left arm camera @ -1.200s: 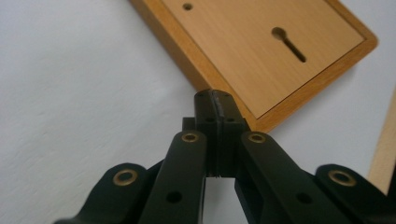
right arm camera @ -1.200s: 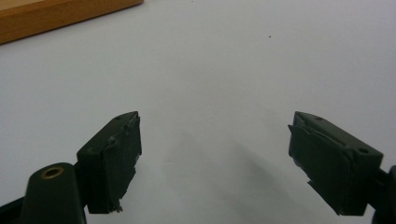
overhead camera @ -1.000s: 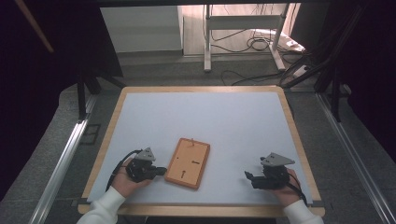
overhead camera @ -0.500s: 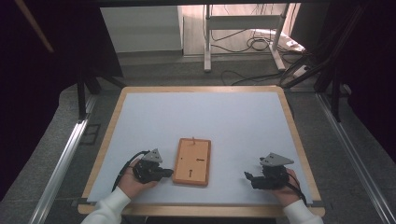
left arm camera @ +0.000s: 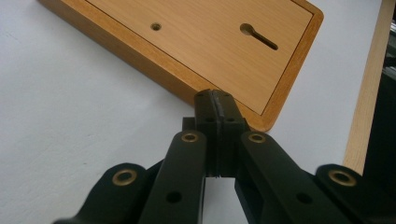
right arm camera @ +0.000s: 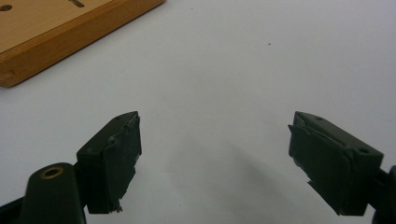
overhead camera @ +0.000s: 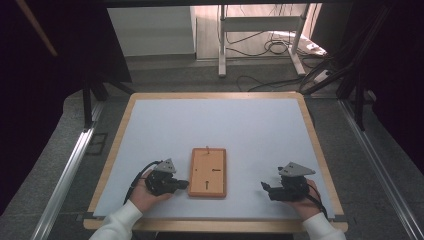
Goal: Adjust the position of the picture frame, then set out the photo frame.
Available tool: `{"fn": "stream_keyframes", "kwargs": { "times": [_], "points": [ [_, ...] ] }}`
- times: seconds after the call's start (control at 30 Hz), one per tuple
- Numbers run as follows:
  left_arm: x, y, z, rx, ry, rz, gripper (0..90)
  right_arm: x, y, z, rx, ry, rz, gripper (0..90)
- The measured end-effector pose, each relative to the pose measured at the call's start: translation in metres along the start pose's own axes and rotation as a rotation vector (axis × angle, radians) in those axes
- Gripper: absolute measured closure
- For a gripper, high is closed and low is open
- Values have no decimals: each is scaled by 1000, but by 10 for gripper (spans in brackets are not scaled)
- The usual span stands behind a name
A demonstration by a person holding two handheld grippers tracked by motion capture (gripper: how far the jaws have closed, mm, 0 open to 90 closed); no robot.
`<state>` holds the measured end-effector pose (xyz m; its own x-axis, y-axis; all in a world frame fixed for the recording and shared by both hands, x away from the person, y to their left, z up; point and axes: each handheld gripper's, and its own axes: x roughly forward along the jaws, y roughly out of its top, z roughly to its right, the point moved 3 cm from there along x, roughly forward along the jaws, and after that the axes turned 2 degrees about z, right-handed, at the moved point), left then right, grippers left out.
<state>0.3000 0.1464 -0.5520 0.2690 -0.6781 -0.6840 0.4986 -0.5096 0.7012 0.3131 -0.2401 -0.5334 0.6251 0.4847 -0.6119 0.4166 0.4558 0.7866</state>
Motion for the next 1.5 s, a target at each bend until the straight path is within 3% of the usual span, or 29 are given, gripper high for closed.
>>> {"fn": "stream_keyframes", "kwargs": {
  "times": [0.13,0.33,0.53,0.67,0.73,1.07,1.5],
  "points": [
    [-2,-2,0,9,11,7,900,-1,2,0,-5,-4,8,172],
    [-18,-3,-8,-6,81,109,899,-1,3,-2,-8,-2,24,173],
    [-27,-4,-17,-52,157,191,686,-1,2,-2,-10,9,26,173],
    [-27,-4,-18,-71,182,190,439,-2,2,-4,-17,10,26,173],
    [-27,-4,-19,-72,182,188,396,-2,2,-4,-21,10,26,173],
    [-29,-3,-22,-81,184,183,330,0,1,-5,-23,17,19,173],
    [-14,28,-29,-11,168,167,296,0,3,-9,-30,31,31,171]
  ]
}}
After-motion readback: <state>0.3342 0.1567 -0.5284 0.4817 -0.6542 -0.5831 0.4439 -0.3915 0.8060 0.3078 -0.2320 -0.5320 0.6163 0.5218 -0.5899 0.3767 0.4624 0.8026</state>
